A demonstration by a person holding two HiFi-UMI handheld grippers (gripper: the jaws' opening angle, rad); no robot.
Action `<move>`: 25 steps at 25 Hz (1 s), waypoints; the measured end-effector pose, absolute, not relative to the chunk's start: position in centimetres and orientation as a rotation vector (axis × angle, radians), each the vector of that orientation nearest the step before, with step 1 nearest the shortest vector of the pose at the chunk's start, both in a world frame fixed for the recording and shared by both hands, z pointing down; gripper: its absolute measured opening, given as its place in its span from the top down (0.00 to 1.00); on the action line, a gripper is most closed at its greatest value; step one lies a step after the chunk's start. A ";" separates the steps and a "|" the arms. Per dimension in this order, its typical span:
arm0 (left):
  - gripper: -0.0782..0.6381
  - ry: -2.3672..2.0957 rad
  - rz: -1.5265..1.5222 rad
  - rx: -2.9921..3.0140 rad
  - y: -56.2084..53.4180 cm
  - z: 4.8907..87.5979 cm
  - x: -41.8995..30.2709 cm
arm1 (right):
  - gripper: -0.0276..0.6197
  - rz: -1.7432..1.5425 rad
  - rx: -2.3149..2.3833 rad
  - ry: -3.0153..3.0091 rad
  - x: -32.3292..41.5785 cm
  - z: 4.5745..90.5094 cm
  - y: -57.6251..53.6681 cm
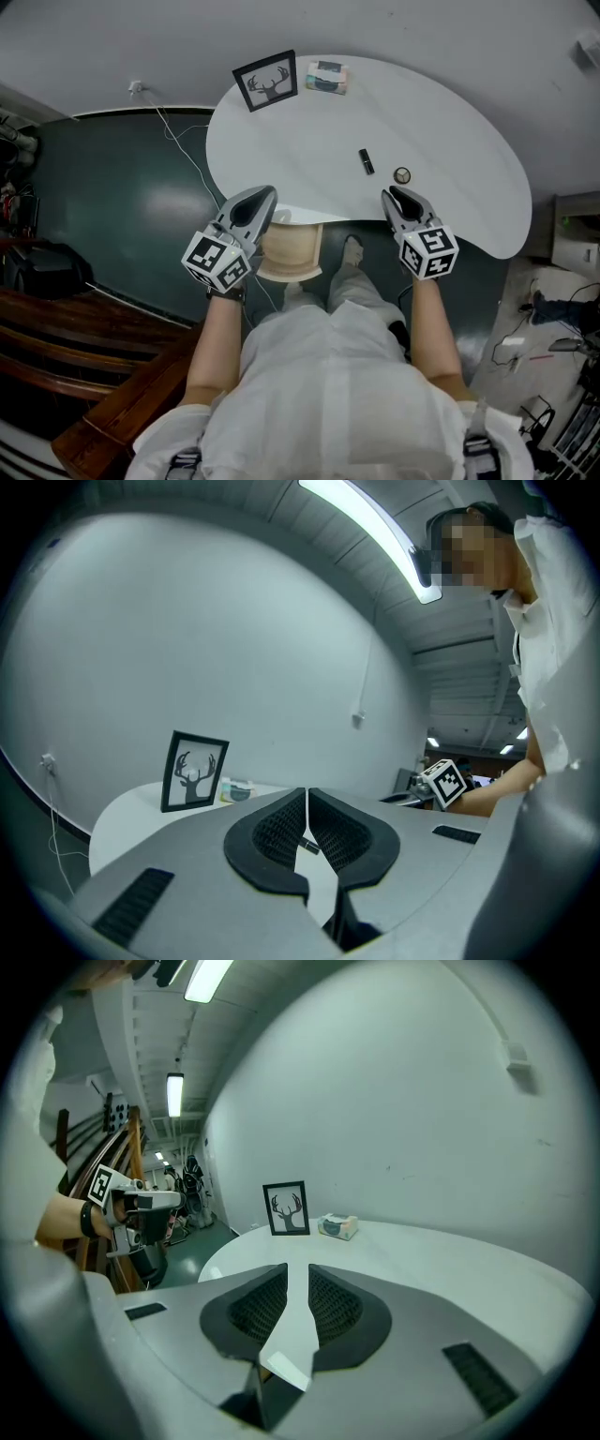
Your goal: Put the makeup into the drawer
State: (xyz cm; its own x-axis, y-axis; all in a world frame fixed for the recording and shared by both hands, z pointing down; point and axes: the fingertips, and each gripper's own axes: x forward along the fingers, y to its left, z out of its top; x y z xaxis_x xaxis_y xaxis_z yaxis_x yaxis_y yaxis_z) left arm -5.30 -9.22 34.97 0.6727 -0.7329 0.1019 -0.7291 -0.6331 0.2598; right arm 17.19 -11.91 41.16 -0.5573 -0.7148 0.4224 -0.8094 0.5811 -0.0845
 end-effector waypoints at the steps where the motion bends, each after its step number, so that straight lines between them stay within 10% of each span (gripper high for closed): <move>1: 0.86 -1.166 -0.013 2.605 -9.7 35.3 -4.7 | 0.88 0.391 1.224 -2.466 17.4 41.6 -12.4; 25: 0.86 -1.041 0.158 2.542 -16.2 42.7 4.3 | 0.81 0.562 1.089 -2.282 18.2 53.0 -20.2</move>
